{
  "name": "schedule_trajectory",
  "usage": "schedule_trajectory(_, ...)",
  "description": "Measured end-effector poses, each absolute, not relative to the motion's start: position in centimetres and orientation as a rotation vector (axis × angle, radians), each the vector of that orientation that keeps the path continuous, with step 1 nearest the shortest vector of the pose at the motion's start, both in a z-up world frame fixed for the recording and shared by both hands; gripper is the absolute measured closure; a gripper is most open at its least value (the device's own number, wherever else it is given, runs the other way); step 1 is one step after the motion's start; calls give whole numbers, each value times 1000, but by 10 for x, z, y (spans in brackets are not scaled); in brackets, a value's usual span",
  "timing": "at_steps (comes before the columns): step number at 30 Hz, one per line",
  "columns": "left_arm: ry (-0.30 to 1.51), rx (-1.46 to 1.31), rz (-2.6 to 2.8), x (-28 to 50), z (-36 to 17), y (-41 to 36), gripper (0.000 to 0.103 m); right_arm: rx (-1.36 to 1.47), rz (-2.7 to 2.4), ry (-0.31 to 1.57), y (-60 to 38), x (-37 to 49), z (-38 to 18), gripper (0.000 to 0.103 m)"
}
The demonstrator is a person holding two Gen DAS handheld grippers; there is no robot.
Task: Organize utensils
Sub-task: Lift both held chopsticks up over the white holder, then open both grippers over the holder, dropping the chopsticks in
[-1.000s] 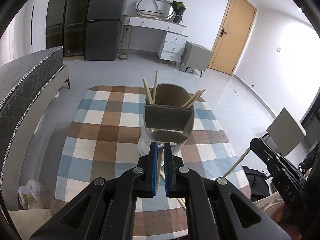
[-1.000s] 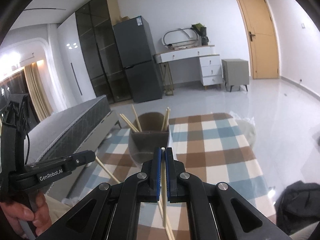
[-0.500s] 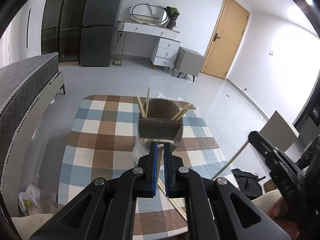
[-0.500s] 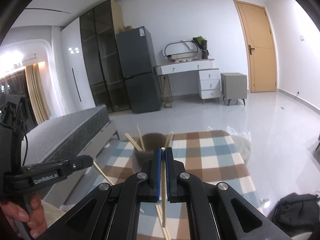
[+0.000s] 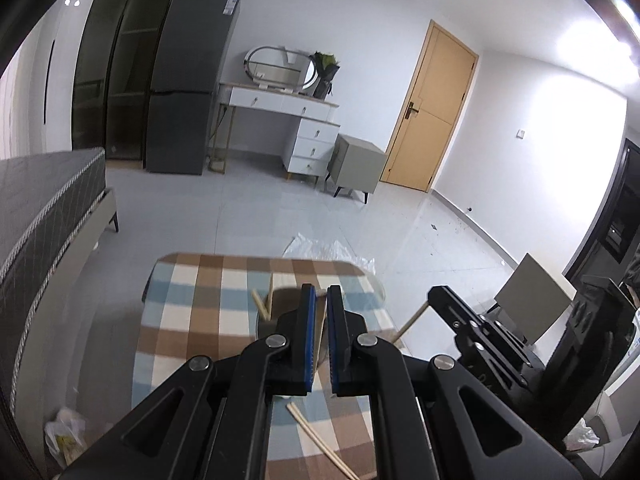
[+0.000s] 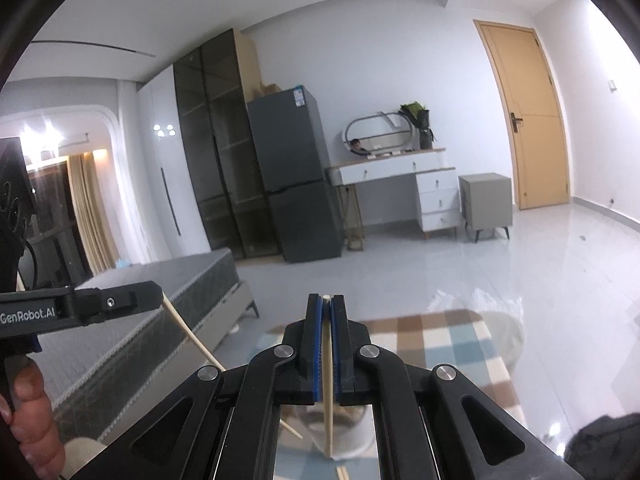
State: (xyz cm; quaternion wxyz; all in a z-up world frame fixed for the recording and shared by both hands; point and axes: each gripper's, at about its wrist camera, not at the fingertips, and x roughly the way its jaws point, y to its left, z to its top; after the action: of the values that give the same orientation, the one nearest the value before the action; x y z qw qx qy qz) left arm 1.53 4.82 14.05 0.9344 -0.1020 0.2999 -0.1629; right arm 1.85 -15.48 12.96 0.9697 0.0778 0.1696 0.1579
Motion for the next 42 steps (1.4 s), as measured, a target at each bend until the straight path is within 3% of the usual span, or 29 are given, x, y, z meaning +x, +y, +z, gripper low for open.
schedule_trajectory(13, 598, -213, -294, 71, 161, 48, 102, 204, 350, 270, -150, 68, 159, 100)
schedule_trajectory(42, 803, -153, -289, 146, 91, 14, 102, 231, 375, 431, -159, 140, 79, 99)
